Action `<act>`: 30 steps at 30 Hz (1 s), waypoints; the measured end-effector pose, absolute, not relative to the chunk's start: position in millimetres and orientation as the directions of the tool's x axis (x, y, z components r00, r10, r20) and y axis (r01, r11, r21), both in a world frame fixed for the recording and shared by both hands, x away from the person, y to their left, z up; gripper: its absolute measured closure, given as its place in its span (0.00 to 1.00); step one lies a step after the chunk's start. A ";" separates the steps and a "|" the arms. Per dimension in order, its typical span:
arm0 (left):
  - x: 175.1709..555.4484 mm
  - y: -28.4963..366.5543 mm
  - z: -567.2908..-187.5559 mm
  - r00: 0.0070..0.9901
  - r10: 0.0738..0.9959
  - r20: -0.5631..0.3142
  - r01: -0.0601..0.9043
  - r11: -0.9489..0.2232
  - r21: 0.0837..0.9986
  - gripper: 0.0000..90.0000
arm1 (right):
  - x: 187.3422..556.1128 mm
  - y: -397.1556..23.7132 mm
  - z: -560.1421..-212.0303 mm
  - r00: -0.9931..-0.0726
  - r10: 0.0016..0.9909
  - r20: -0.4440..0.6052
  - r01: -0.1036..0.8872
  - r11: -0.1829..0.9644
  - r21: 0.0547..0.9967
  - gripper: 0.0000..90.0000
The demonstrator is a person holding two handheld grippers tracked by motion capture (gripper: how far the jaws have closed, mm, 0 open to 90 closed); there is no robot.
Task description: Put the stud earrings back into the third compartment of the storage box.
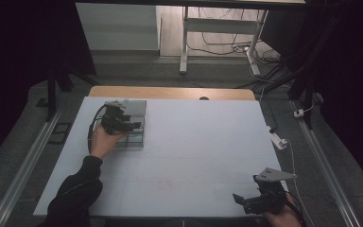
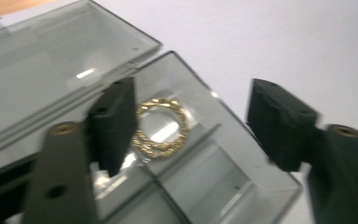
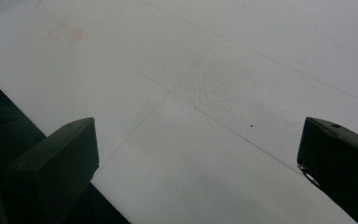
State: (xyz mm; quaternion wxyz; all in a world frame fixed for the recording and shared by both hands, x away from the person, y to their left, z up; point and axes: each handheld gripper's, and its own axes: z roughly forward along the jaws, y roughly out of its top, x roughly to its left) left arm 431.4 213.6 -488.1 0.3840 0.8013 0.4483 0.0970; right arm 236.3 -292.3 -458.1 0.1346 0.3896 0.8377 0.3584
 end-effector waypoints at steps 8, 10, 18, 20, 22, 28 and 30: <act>409.7 203.0 -476.9 0.600 0.774 -0.204 0.641 -0.312 0.702 0.14 | 236.1 -292.9 -458.0 -0.662 0.747 0.053 0.552 0.439 0.709 0.00; 401.4 202.2 -473.3 0.618 0.758 -0.210 0.633 -0.322 0.704 0.11 | 235.9 -292.4 -458.0 -0.663 0.747 0.052 0.552 0.441 0.708 0.00; 370.5 210.6 -464.0 0.646 0.741 -0.186 0.607 -0.350 0.713 0.05 | 235.9 -292.2 -457.9 -0.665 0.745 0.049 0.551 0.445 0.706 0.00; 364.2 214.7 -461.9 0.650 0.734 -0.197 0.603 -0.341 0.721 0.04 | 235.9 -292.1 -458.0 -0.666 0.744 0.048 0.550 0.446 0.706 0.00; 356.2 219.4 -459.5 0.653 0.729 -0.208 0.597 -0.326 0.733 0.04 | 236.0 -291.9 -458.1 -0.667 0.743 0.049 0.549 0.446 0.706 0.00; 333.5 225.3 -454.9 0.667 0.716 -0.207 0.580 -0.325 0.747 0.02 | 236.0 -292.1 -458.0 -0.668 0.743 0.049 0.548 0.447 0.707 0.00; 325.6 226.6 -453.9 0.672 0.712 -0.204 0.573 -0.325 0.752 0.02 | 235.9 -292.1 -457.9 -0.666 0.745 0.048 0.549 0.446 0.707 0.00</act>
